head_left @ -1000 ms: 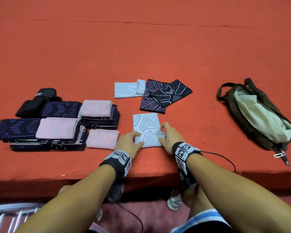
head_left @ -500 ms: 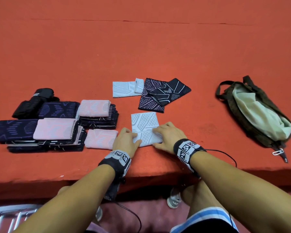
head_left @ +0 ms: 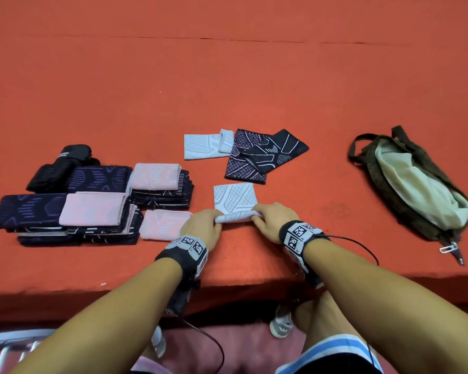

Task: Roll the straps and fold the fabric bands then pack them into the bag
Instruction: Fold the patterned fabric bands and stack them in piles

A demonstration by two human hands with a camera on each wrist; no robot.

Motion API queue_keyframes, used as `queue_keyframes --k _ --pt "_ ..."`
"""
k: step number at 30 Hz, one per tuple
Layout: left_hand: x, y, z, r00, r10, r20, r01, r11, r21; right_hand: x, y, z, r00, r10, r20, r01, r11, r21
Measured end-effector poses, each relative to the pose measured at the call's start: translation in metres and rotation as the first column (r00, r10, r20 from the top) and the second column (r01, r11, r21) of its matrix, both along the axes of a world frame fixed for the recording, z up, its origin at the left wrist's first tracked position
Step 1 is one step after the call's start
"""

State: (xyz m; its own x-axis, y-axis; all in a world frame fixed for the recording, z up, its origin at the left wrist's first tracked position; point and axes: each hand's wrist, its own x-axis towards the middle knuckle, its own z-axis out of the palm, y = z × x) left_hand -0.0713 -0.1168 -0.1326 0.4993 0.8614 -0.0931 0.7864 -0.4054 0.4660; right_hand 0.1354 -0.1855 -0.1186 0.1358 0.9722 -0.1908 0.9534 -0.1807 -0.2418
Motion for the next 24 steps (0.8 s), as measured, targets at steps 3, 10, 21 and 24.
queue_keyframes --k 3,10,21,24 --pt "-0.002 0.006 0.005 1.000 -0.005 -0.003 0.005 1.000 0.005 0.003 -0.001 0.003 0.998 -0.002 -0.058 0.002 1.000 0.008" --pt "-0.006 0.016 0.000 0.994 0.045 0.097 -0.032 0.992 -0.125 0.008 0.005 0.005 0.969 -0.057 -0.241 0.043 0.997 -0.060" --pt "0.006 0.009 0.005 0.993 0.113 0.026 -0.107 0.980 -0.166 0.006 0.022 -0.014 0.976 -0.131 -0.175 0.133 0.991 -0.001" --pt "0.009 0.013 0.002 0.996 0.089 0.020 -0.086 0.988 -0.130 0.004 0.029 -0.017 0.978 -0.167 -0.124 0.167 0.986 -0.006"
